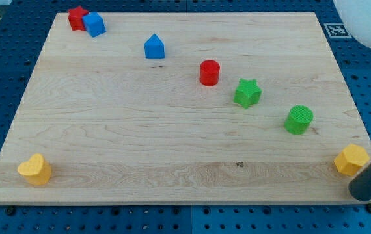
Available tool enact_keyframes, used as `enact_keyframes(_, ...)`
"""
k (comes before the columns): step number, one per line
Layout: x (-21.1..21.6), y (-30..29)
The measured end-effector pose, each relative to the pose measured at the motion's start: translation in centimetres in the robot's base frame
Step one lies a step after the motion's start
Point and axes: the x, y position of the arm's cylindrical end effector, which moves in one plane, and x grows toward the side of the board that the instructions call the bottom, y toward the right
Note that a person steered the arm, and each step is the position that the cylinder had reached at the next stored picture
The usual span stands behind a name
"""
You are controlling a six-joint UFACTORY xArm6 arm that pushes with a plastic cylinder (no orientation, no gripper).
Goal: Slightly move the yellow hexagon to the bottom of the green circle
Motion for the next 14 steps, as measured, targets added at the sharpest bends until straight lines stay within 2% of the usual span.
enact_keyframes(2, -0.2, 5.8)
enact_keyframes(5, -3.1, 9.0)
enact_keyframes(9, -6.5, 5.4)
enact_keyframes(12, -6.5, 3.1)
enact_keyframes(14, -6.5, 4.2)
